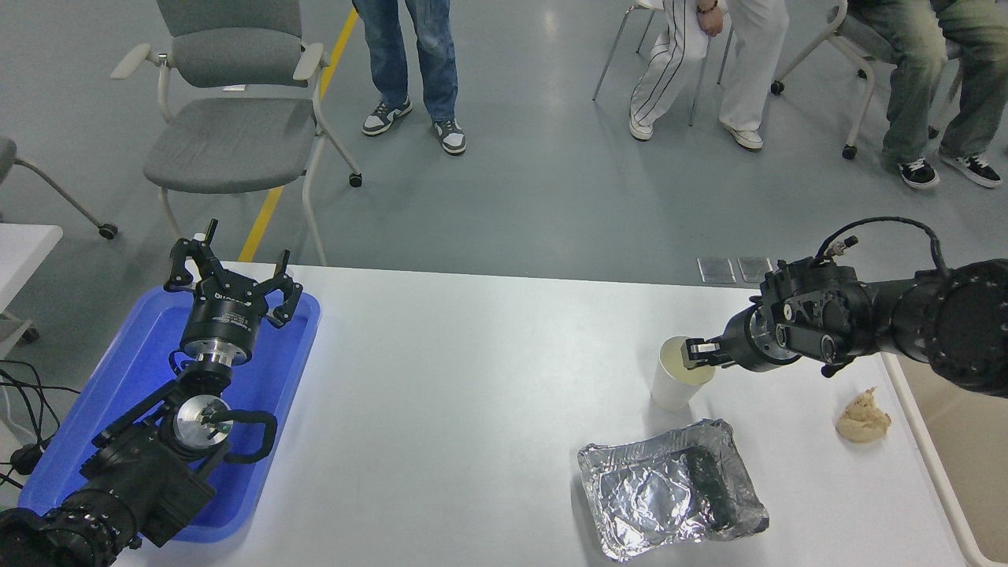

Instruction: Pick up paper cup place in dustbin

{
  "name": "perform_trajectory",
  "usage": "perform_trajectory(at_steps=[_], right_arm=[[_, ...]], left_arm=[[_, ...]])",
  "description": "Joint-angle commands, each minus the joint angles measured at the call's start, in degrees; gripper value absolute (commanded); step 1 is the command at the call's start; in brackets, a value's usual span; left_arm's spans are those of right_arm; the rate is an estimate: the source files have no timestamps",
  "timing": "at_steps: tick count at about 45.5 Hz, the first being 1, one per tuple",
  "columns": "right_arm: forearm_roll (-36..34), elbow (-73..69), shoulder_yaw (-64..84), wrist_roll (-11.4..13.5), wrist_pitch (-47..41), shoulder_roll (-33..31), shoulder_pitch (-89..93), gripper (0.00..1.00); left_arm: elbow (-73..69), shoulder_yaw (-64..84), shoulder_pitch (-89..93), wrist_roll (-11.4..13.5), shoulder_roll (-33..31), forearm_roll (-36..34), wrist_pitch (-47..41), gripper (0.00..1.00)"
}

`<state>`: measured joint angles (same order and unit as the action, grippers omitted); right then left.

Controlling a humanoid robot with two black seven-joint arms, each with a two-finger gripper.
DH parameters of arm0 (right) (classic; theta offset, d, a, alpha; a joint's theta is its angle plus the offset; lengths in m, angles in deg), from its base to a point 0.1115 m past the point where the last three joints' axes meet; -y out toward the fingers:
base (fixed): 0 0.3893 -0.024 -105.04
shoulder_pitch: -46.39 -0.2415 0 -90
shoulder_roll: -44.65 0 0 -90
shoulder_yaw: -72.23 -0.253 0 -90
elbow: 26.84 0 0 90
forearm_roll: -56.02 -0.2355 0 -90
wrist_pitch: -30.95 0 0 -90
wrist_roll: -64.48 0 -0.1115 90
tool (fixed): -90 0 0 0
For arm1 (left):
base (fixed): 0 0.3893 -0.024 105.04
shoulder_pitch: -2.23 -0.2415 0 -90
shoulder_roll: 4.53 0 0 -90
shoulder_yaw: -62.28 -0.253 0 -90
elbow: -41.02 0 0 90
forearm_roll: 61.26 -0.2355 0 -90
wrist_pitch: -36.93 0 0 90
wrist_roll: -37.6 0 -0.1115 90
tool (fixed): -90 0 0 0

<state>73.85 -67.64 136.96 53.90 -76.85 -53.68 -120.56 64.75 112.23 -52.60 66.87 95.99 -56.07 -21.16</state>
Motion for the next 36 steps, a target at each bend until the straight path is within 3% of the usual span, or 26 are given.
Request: perform_trajectory(at_steps=[1,5,8,36], right_arm=[[0.01,-1.21,-0.39,0.11,-0.31,-0.03,0.13,0.12],[-0.08,-1.38,-0.48,0.11,-0.4,-0.03,0.13,0.02],[0.01,-1.74,-0.66,0.11,-0.4,-0.03,0.04,0.0],[-0.17,-8.15,-0.31,0.11,-3.56,-1.78,-5.14,0.0]], left_arm=[[0.0,0.05,-0.01,0.0,0.03,0.0,0.0,1.0],[0.0,-0.04,-0.01,0.0,-0.06,0.0,0.0,1.0],[0.0,-0.04,-0.01,0.0,-0.06,0.0,0.0,1.0],[0.0,-0.04,-0.01,0.0,-0.06,0.0,0.0,1.0]])
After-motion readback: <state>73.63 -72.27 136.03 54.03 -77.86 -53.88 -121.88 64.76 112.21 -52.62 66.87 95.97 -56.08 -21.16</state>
